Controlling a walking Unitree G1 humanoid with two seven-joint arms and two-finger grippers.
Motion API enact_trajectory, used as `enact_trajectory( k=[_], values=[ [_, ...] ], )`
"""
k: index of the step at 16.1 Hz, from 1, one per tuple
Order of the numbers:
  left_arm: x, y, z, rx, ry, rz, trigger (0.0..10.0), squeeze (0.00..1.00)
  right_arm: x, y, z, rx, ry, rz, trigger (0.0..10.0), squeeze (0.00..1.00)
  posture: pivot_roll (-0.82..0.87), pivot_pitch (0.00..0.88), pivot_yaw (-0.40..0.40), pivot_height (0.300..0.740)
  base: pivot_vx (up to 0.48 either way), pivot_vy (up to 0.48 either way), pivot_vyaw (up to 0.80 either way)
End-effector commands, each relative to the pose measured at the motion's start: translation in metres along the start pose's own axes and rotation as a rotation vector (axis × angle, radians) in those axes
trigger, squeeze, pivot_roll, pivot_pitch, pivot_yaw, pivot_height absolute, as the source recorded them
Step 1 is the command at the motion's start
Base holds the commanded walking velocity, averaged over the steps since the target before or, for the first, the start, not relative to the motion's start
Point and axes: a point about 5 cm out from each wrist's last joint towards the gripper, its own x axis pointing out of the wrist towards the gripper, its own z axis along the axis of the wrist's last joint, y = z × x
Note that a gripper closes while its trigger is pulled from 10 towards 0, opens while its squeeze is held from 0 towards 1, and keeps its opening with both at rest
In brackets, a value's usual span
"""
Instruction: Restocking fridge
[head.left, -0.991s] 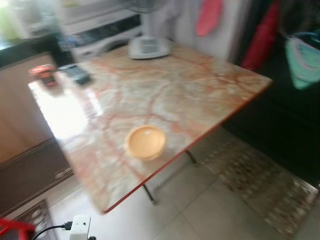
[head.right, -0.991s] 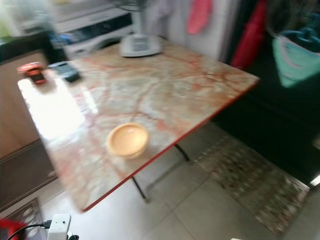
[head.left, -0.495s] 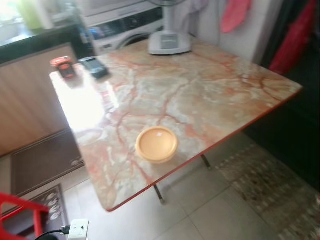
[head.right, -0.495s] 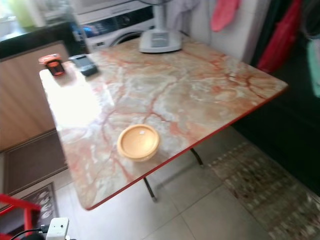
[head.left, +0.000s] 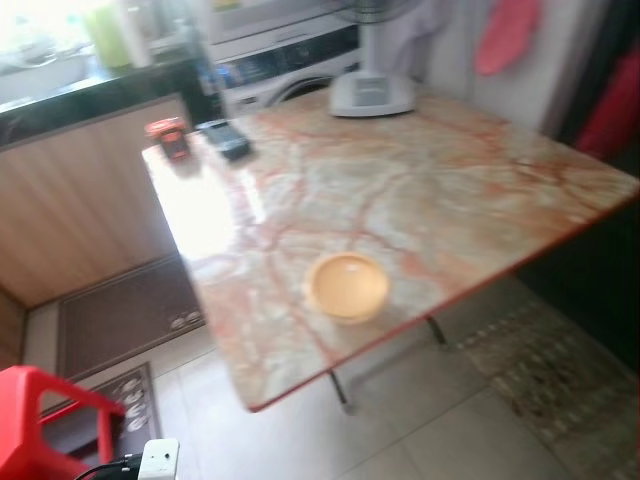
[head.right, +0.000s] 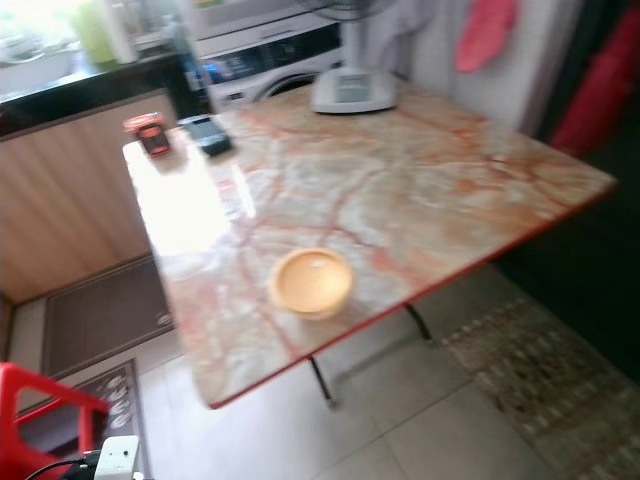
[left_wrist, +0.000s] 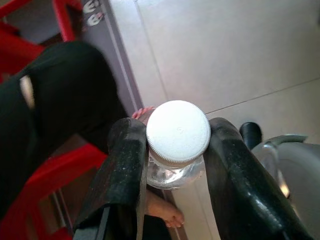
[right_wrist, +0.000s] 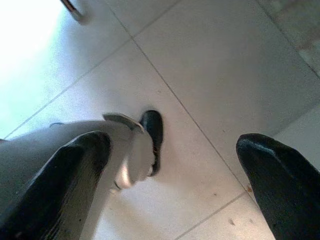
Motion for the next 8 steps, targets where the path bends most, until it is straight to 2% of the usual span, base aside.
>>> enact_trajectory(
  k=[1, 2, 8],
  values=[
    [-0.0006, 0.0074, -0.0029, -0.008, 0.016, 0.024, 10.0, 0.0, -0.0006, 0.0009, -0.0044, 0.026, 0.012, -0.004, 10.0, 0.0, 0.0, 0.039, 0.114, 0.74, 0.0, 0.247, 0.0],
    [-0.0006, 0.0076, -0.0032, -0.008, 0.017, 0.025, 10.0, 0.0, -0.0005, 0.0014, -0.0048, 0.023, 0.017, -0.004, 10.0, 0.0, 0.0, 0.04, 0.114, 0.74, 0.0, 0.247, -0.43],
    [-0.0007, 0.007, -0.0034, -0.01, 0.017, 0.026, 10.0, 0.0, -0.0001, 0.0025, -0.0057, 0.009, 0.032, 0.0, 10.0, 0.0, 0.0, 0.039, 0.113, 0.74, 0.0, 0.244, -0.8]
  ],
)
